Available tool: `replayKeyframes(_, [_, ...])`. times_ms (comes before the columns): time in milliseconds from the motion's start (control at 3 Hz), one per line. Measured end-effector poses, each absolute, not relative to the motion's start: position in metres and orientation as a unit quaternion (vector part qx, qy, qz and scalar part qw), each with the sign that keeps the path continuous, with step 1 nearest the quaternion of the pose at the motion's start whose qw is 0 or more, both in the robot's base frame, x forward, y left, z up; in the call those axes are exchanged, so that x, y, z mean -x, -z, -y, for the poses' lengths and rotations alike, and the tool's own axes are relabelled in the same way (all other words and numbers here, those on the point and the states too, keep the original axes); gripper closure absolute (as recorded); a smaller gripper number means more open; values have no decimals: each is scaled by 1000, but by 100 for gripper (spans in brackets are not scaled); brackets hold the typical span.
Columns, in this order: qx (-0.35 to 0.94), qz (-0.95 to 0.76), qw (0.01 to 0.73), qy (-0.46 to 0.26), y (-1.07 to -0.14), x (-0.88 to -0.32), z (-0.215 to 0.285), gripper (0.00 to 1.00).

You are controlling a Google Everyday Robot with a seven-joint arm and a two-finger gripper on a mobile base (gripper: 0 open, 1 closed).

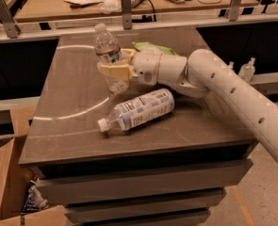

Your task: Place water bottle upright

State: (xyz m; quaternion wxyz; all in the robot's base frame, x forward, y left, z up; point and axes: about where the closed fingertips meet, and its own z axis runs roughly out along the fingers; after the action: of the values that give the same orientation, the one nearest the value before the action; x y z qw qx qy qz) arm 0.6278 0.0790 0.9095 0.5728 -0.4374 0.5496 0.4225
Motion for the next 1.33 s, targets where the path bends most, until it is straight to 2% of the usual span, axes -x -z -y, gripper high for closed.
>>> replayKeyframes(667, [432, -562, 567, -420, -908, -623, -69, 5])
replayKeyframes(1000, [433, -567, 563, -417, -909, -621, -63, 0])
replayKeyframes(1333, [437, -574, 556, -413, -910, -616, -55, 0])
